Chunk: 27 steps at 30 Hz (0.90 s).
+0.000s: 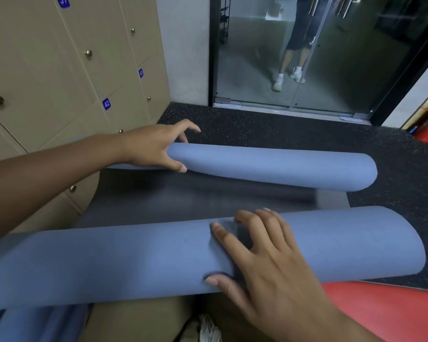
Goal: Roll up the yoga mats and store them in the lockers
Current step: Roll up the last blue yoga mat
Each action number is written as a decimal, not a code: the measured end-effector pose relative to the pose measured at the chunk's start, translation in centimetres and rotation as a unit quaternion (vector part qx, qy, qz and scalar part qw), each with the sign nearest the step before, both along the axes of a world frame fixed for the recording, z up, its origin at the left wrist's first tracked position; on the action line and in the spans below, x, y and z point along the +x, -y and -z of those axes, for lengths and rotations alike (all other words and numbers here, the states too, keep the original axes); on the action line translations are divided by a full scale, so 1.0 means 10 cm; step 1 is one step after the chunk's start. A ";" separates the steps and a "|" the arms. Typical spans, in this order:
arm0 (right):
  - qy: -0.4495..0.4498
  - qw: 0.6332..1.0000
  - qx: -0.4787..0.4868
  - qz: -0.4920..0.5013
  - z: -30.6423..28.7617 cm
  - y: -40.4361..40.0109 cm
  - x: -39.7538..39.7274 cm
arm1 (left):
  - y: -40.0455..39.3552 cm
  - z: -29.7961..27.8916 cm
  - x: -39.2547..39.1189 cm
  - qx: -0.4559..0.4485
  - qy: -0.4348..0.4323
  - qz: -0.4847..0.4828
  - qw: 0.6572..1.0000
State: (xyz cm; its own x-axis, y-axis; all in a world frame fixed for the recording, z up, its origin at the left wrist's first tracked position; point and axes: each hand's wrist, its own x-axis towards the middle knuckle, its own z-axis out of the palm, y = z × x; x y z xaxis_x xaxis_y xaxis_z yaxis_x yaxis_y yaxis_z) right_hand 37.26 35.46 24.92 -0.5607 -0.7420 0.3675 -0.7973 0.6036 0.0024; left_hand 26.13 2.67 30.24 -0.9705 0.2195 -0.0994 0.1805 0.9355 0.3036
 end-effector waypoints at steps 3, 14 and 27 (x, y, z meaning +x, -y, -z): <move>-0.028 0.999 -0.017 0.020 0.02 0.09 0.01 | 0.03 -0.16 -0.05 0.023 0.027 -0.009 0.999; -0.006 0.998 -0.035 0.047 0.15 0.24 -0.18 | 0.00 -0.48 -0.22 0.086 0.064 0.017 0.994; 0.003 0.992 -0.014 0.123 0.07 0.53 -0.53 | -0.02 -0.56 -0.32 0.100 0.097 0.032 0.990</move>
